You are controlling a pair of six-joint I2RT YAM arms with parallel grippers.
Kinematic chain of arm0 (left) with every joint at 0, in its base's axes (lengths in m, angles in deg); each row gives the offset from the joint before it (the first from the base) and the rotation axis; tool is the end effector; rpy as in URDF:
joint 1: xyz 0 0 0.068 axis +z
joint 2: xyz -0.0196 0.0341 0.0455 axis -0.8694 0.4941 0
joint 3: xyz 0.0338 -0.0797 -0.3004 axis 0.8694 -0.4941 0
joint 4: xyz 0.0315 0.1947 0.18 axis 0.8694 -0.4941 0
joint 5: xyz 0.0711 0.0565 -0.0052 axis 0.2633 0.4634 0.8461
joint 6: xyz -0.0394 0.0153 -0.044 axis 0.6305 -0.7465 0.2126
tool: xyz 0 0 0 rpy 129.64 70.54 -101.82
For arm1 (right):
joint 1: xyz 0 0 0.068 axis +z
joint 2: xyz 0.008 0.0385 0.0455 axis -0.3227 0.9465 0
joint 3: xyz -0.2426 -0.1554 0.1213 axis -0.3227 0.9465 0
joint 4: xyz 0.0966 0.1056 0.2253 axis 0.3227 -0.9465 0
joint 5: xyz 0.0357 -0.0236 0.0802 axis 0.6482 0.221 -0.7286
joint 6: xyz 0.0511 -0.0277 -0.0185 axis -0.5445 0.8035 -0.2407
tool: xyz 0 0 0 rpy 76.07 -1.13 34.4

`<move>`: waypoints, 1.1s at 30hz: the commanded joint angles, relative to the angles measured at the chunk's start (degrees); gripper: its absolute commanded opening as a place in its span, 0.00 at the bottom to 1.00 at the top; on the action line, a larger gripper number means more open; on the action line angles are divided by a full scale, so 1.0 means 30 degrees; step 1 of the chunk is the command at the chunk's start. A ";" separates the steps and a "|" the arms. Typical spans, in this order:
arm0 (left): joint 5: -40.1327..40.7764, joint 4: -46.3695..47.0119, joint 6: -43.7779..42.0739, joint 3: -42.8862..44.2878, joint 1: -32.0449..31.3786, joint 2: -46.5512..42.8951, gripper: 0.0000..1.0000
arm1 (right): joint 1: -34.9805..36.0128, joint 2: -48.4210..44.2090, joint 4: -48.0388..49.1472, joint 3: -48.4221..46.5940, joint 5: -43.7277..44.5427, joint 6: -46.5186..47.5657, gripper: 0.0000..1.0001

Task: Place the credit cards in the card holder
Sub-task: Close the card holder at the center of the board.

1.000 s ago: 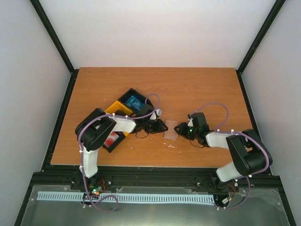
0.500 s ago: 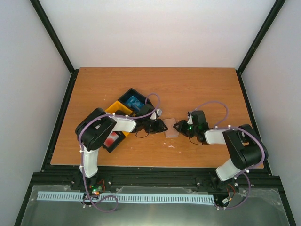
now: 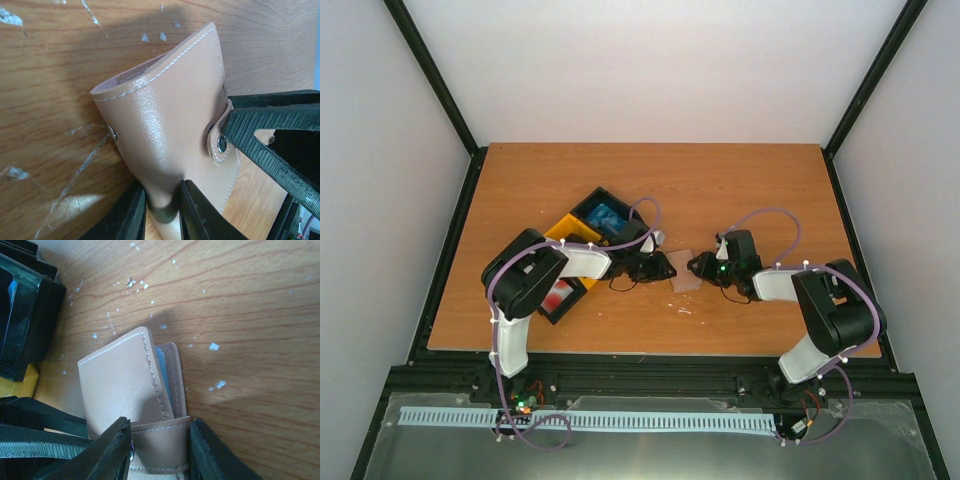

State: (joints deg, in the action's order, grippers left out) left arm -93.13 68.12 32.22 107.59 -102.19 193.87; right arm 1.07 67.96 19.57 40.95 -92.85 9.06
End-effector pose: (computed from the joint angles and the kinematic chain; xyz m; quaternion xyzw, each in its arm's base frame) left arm 0.2904 -0.2871 0.1313 0.0364 0.9181 -0.3857 0.0841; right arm 0.2573 0.1124 0.1431 0.0898 0.9070 0.3473 0.2208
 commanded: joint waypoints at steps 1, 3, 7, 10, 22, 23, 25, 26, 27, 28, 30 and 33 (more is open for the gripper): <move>0.2936 -0.4433 -0.0043 -0.1123 -0.0229 0.2353 0.20 | 0.0210 0.0627 -0.2785 0.0206 -0.0269 0.0486 0.34; 0.3016 -0.4433 0.0055 -0.1178 -0.0231 0.2297 0.20 | 0.0222 0.0357 -0.2949 -0.0177 -0.0172 0.0323 0.35; 0.3117 -0.4513 0.0145 -0.1195 -0.0242 0.2313 0.21 | 0.0221 -0.0437 -0.2611 -0.0332 -0.0050 -0.0212 0.40; 0.3080 -0.4506 0.0155 -0.1129 -0.0237 0.2376 0.20 | 0.0219 -0.0843 -0.2190 0.0050 -0.0325 -0.0443 0.41; 0.2967 -0.4521 0.0150 -0.0935 -0.0245 0.2563 0.20 | 0.0221 -0.0513 -0.1881 0.0853 -0.0637 0.0538 0.37; 0.2968 -0.4521 0.0123 -0.0921 -0.0246 0.2567 0.20 | 0.0207 -0.0475 -0.1962 0.0833 -0.0533 0.0612 0.36; 0.2967 -0.4521 0.0119 -0.0897 -0.0245 0.2582 0.20 | 0.0196 -0.0333 -0.2066 0.0750 -0.0421 0.0722 0.35; 0.2968 -0.4543 0.0119 -0.0890 -0.0246 0.2603 0.20 | 0.0220 -0.0210 -0.2077 0.0699 -0.0385 0.0730 0.34; 0.2961 -0.4524 0.0123 -0.0890 -0.0231 0.2598 0.20 | 0.0218 -0.0100 -0.2133 0.0638 -0.0391 0.0749 0.34; 0.2967 -0.4521 0.0123 -0.0890 -0.0244 0.2634 0.21 | 0.0214 -0.0002 -0.2140 0.0557 -0.0411 0.0733 0.34; 0.2960 -0.4521 0.0116 -0.0912 -0.0244 0.2628 0.20 | 0.0209 0.0158 -0.2060 0.0545 -0.0389 0.0632 0.33; 0.2960 -0.4550 0.0108 -0.0919 -0.0245 0.2674 0.20 | 0.0222 0.0320 -0.2129 0.0436 -0.0276 0.0684 0.33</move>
State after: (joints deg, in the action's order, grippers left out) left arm -92.88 67.55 32.63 108.31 -102.23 194.24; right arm 1.12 65.99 17.52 41.78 -93.02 10.35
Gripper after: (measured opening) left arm 0.204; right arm 0.328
